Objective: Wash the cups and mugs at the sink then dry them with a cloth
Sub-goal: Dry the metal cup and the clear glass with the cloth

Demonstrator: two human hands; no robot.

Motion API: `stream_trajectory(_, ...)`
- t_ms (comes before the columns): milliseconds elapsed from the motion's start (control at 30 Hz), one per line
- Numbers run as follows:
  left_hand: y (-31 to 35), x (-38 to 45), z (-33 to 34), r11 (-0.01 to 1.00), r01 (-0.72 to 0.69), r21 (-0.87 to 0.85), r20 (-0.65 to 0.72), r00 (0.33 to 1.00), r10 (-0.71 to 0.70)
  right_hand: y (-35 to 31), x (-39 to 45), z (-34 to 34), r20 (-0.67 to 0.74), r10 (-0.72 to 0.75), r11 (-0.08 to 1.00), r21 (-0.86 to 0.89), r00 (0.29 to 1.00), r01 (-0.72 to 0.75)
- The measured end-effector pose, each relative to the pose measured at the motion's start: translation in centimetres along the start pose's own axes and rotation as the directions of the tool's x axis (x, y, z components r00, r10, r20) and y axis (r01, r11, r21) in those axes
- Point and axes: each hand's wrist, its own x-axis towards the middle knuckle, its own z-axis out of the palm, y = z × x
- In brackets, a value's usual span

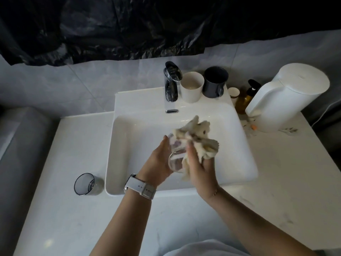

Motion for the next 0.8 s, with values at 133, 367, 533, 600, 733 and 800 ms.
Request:
stream_trajectory(133,-0.7,0.0,-0.4,0.96,0.087,-0.267,0.107,0.992,-0.06,1.6,0.1,-0.6,0.304,-0.039,0.968,-0.227,0.952,0.112)
stream_trajectory(367,-2.1,0.6,0.2,0.834,0.014,-0.551,-0.063,0.996,-0.058,0.8,3.5,-0.6,0.422,0.408,0.913,-0.17,0.809,-0.371)
stream_trajectory(533,-1.6,0.7,-0.4,0.826,0.05,-0.562,-0.062,0.993,-0.102,0.3,1.4,-0.6,0.451,0.296,0.954,-0.186,0.842,-0.236)
stream_trajectory(600,-1.7,0.6,-0.1,0.864,0.048,-0.502,-0.062,0.994,-0.091,0.1,3.6,-0.3,0.453,0.39,0.916,-0.28,0.801,-0.287)
stream_trajectory(733,-0.8,0.6,-0.1,0.875,-0.005,-0.484,-0.11,0.992,-0.055,0.9,5.0,-1.2,0.528,0.439,0.895,-0.183,0.727,-0.407)
stream_trajectory(800,-1.3,0.4,-0.8,0.844,0.015,-0.535,-0.097,0.992,-0.079,0.3,2.5,-1.1,0.498,0.423,0.903,-0.164,0.757,-0.396)
